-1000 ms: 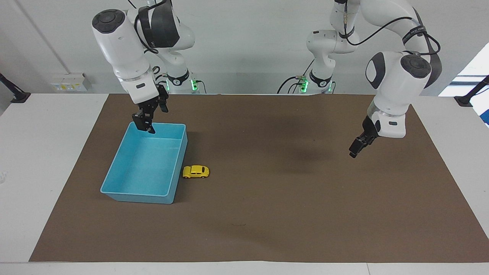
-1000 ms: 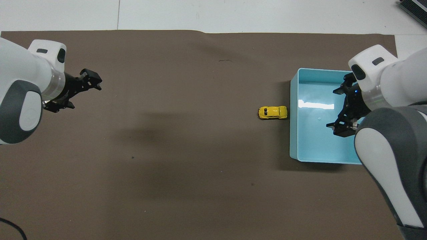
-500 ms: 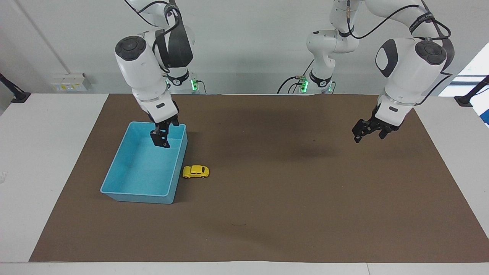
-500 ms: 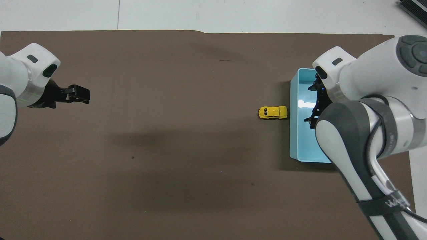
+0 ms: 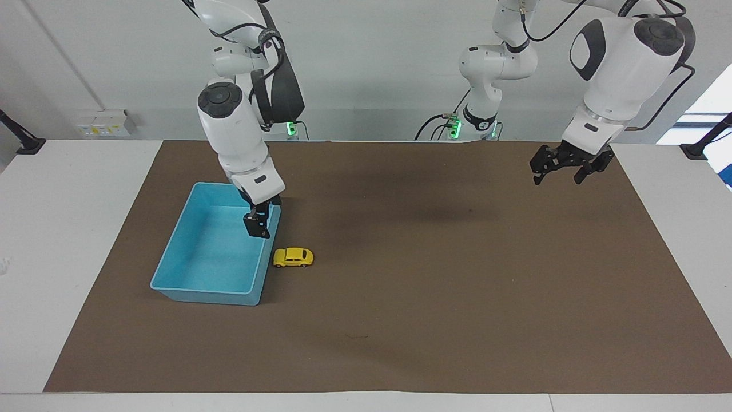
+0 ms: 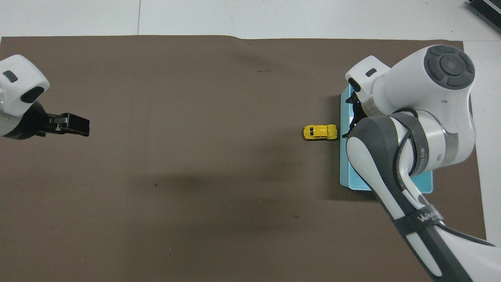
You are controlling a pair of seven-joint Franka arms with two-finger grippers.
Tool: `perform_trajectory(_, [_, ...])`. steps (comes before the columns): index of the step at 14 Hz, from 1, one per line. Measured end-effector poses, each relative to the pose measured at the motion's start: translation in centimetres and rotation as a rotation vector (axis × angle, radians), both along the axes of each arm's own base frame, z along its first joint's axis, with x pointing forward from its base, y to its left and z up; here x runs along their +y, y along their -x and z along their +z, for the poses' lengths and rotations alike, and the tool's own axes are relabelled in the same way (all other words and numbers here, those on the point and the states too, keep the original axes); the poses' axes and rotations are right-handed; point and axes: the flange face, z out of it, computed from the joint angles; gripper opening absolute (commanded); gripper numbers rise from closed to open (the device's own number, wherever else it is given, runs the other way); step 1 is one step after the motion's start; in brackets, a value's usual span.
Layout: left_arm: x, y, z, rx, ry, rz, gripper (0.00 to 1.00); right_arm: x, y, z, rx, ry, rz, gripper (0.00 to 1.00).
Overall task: Wind up and store yellow beetle car
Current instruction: 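Grasp the yellow car beside the bin with the right gripper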
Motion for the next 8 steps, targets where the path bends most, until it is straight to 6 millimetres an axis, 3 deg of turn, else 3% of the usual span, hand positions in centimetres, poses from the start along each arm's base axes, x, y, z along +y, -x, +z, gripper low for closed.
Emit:
perform_trajectory(4, [0.2, 1.5, 4.4, 0.024, -0.001, 0.003, 1.0, 1.6, -1.2, -3.0, -0.021, -0.001, 0.024, 1.0])
perform_trajectory(8, [0.2, 2.2, 6.6, 0.001, 0.02, 0.004, 1.0, 2.2, -2.2, -6.1, -0.024, 0.003, 0.055, 1.0])
